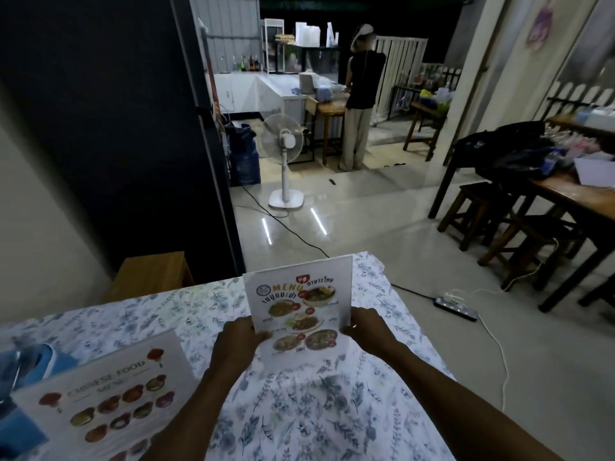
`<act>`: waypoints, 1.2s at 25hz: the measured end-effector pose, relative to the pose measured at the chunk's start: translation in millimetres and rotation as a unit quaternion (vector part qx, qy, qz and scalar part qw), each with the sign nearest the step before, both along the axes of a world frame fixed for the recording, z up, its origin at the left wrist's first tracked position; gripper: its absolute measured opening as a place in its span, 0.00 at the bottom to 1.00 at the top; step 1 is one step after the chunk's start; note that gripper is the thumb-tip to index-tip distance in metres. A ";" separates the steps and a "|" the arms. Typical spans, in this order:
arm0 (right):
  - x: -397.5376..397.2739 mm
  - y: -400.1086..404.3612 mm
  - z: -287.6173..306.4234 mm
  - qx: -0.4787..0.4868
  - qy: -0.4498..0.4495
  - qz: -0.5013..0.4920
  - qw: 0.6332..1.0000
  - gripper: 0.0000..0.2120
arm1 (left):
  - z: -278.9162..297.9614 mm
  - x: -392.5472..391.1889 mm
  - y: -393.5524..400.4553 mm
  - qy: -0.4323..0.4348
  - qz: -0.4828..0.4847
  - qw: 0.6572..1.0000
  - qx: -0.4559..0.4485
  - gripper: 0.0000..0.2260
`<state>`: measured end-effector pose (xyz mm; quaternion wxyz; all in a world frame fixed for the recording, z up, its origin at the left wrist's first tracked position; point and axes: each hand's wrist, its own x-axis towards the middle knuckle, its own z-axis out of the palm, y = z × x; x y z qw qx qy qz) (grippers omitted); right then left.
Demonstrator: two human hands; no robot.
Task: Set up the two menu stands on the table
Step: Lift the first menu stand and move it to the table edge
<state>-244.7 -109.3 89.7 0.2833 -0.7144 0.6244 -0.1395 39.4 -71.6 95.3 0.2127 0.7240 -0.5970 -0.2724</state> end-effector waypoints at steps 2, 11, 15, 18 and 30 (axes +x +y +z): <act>-14.6 -11.7 11.4 -0.005 0.002 -0.013 1.000 0.11 | 7.8 -13.4 -19.0 -0.002 -0.020 1.000 -0.013 0.17; -102.8 -138.8 4.3 -0.046 0.050 -0.027 0.997 0.15 | -2.0 -98.1 -148.4 -0.001 -0.019 1.000 -0.008 0.19; -138.5 -200.6 -23.6 -0.018 0.067 -0.013 0.998 0.15 | -20.3 -134.5 -201.5 -0.001 -0.003 1.000 0.007 0.20; -154.1 -235.8 -40.1 -0.010 0.063 -0.015 0.998 0.15 | -30.1 -151.9 -228.8 -0.014 0.000 1.000 0.011 0.19; -141.8 -338.6 -67.9 -0.011 0.074 0.033 0.997 0.16 | -47.8 -144.4 -317.6 -0.065 0.050 0.996 0.034 0.18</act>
